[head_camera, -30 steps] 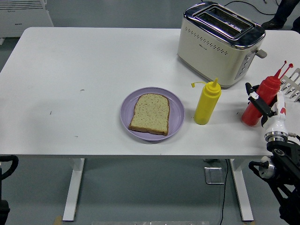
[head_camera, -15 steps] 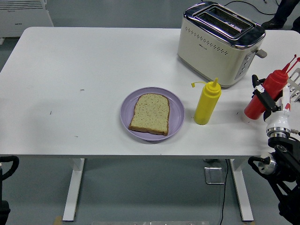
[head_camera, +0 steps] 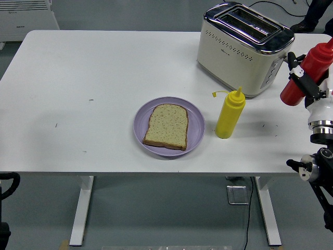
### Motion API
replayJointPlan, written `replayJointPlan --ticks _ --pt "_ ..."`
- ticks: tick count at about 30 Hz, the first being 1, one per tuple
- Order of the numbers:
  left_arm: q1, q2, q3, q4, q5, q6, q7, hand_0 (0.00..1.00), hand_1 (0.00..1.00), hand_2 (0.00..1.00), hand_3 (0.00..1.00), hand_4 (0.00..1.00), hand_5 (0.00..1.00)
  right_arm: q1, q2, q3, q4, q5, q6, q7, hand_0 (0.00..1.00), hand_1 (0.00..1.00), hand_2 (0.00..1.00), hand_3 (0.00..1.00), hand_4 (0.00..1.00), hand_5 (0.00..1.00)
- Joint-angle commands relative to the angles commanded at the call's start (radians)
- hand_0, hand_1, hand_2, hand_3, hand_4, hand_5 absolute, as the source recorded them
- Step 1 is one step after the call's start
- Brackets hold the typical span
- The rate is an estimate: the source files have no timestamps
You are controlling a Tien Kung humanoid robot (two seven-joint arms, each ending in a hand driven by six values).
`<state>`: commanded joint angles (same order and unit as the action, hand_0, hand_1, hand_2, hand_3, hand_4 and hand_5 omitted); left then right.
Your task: Pick up the cup,pour liquid into bread,place the cup on the desk
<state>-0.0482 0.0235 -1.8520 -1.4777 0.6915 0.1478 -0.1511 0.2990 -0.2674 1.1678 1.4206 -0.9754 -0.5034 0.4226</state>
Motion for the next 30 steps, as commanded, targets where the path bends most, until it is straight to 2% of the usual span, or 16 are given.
replayJointPlan --ticks 7,12,16,18,19,24,28,30 --pt "-0.002 0.0 -0.003 0.0 0.001 -0.001 0.001 0.757 0.777 0.783 0.673 0.638 0.998 0.06 -0.051 -0.044 0.045 -0.172 -0.013 -0.086 0.018 0.087 0.237 0.299 0.754 0.177" --pt "-0.002 -0.001 -0.005 0.0 0.001 -0.001 0.0 0.756 0.776 0.782 0.673 0.638 0.998 0.123 -0.078 -0.118 0.044 -0.376 -0.027 -0.196 0.023 0.09 0.244 0.304 0.75 0.173" --pt "-0.003 -0.001 -0.006 0.0 0.001 -0.001 0.0 0.756 0.775 0.782 0.672 0.64 0.998 0.174 -0.086 -0.178 0.029 -0.538 -0.024 -0.284 0.028 0.095 0.245 0.311 0.746 0.18" --pt "-0.003 -0.001 -0.006 0.0 0.001 -0.001 0.0 0.756 0.775 0.782 0.672 0.64 0.998 0.179 -0.086 -0.184 0.027 -0.617 -0.024 -0.295 0.028 0.095 0.245 0.311 0.746 0.18" --pt "-0.003 -0.002 -0.007 0.0 0.001 0.0 0.0 0.756 0.775 0.782 0.672 0.64 0.998 0.203 -0.09 -0.211 0.015 -0.656 -0.023 -0.33 0.028 0.095 0.245 0.311 0.746 0.18" --pt "-0.003 -0.003 -0.01 -0.001 0.001 0.0 0.0 0.756 0.775 0.78 0.672 0.639 0.998 0.277 -0.103 -0.281 -0.028 -0.871 0.001 -0.448 0.034 0.096 0.25 0.321 0.737 0.181" --pt "-0.004 -0.003 -0.011 0.0 0.001 0.0 0.0 0.756 0.773 0.778 0.672 0.641 0.998 0.337 -0.121 -0.318 -0.051 -1.04 0.023 -0.49 0.042 0.105 0.257 0.328 0.732 0.181" --pt "-0.004 -0.003 -0.012 -0.001 0.001 0.0 0.0 0.756 0.773 0.778 0.672 0.641 0.998 0.383 -0.143 -0.347 -0.061 -1.124 0.046 -0.509 0.042 0.105 0.257 0.328 0.732 0.181"
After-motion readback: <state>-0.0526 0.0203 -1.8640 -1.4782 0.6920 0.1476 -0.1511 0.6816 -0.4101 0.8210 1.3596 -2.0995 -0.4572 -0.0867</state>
